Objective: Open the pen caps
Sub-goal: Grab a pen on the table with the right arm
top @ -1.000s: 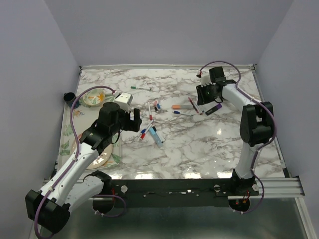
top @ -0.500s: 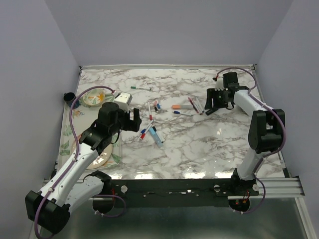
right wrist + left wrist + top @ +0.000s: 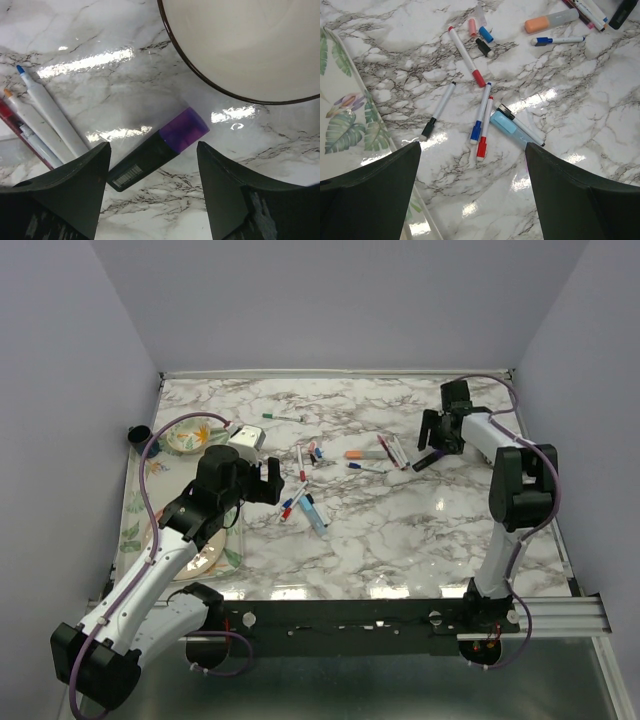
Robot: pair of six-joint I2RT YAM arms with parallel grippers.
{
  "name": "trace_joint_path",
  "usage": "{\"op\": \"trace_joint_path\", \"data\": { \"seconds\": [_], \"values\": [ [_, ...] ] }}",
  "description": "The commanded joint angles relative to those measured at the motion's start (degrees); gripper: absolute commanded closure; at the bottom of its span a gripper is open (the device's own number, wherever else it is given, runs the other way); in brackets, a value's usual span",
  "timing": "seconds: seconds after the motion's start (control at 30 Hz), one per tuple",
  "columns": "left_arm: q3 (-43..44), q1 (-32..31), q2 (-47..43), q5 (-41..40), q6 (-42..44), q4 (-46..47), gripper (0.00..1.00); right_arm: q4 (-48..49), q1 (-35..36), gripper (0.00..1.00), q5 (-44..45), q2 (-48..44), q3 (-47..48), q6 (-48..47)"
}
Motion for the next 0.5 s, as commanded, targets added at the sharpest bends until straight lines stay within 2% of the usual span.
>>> {"op": "trace_joint_path", "data": {
  "seconds": [0.0,0.07,0.13,0.47],
  "values": [
    [0.3,0.4,-0.9,1.2,0.6,1.4,0.06,-2.4,0.8,0.25,4.4,3.3,3.3,2.5],
    [0.3,0.5,-1.0,1.2,0.6,1.4,0.06,-3.5,1.1,0.27,4.5,4.2,4.1,2.7],
    [0.3,0.5,-1.0,1.2,0.6,1.4,0.06,-5.6,1.2,0.34,4.4,5.3,5.4,2.7],
    [0.3,0.7,-1.0,1.4,0.6,1.4,0.06,-12.6,1.3,0.46,3.8,6.8,7.9,2.6]
  ]
}}
